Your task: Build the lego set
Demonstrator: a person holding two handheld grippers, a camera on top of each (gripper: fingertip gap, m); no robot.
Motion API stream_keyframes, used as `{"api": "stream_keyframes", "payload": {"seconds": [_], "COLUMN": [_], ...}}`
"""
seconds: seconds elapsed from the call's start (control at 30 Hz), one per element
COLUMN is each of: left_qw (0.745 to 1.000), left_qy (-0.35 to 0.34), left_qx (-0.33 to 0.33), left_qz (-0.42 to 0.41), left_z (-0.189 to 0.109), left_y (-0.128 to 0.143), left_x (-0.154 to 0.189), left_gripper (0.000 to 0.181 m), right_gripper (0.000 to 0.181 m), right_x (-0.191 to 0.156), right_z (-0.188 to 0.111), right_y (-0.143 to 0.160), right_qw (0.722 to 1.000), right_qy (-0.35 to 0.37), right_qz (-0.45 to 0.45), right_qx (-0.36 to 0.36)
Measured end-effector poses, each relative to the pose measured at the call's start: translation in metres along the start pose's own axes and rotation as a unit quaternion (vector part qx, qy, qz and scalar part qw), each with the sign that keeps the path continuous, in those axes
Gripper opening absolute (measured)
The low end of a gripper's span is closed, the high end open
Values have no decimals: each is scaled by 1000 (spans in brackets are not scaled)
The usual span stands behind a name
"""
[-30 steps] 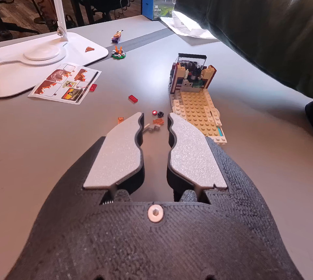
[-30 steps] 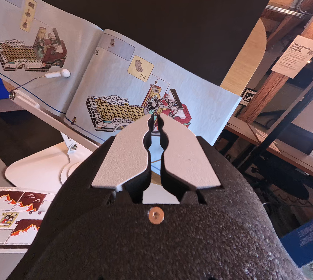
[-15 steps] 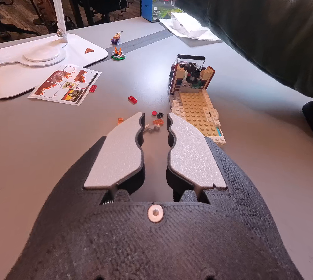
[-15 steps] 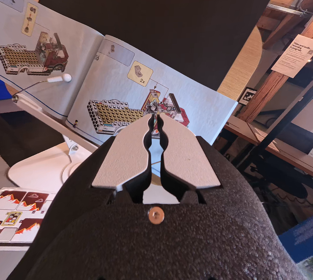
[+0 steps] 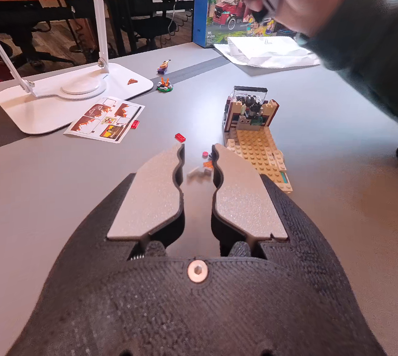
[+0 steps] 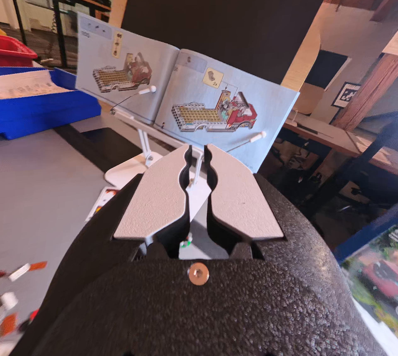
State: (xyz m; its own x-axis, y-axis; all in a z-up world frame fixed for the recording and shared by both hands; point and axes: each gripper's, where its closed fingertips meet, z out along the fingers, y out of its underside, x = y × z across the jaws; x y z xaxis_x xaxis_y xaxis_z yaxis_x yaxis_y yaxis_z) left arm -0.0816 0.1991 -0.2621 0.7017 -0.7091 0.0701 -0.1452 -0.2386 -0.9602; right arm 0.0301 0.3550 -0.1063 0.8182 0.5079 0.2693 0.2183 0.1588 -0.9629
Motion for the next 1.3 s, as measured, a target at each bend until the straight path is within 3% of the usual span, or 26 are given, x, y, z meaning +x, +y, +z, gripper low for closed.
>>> {"api": "stream_keyframes", "payload": {"seconds": [0.27,0.43,0.57,0.73,0.9,1.0,1.17,1.3], "left_qw": [1000,998,994,991,989,990,979,965], "left_qy": [-7,-67,-104,-132,-80,6,61,89], "left_qx": [26,-8,-12,-20,-87,-118,-171,-219], "left_qz": [5,18,-16,4,90,78,95,113], "left_z": [-5,-9,-18,-32,-32,-30,-18,-7], "left_y": [-11,-3,-2,3,30,47,61,69], "left_x": [1,-16,-45,-76,-77,-56,-38,-37], "left_gripper": [25,25,25,22,17,20,31,28], "right_gripper": [21,28,30,30,30,29,28,27], "right_x": [-53,-87,-101,-113,-111,-107,-102,-103], "right_z": [-110,-148,-156,-158,-160,-162,-158,-156], "right_y": [28,53,55,67,67,64,72,80], "right_qw": [996,995,997,996,995,995,995,993], "right_qy": [-35,-45,-66,-88,-88,-91,-95,-99], "right_qz": [42,52,38,15,-31,-15,13,21], "right_qx": [-75,-66,-24,-31,-29,-27,-43,-59]}}
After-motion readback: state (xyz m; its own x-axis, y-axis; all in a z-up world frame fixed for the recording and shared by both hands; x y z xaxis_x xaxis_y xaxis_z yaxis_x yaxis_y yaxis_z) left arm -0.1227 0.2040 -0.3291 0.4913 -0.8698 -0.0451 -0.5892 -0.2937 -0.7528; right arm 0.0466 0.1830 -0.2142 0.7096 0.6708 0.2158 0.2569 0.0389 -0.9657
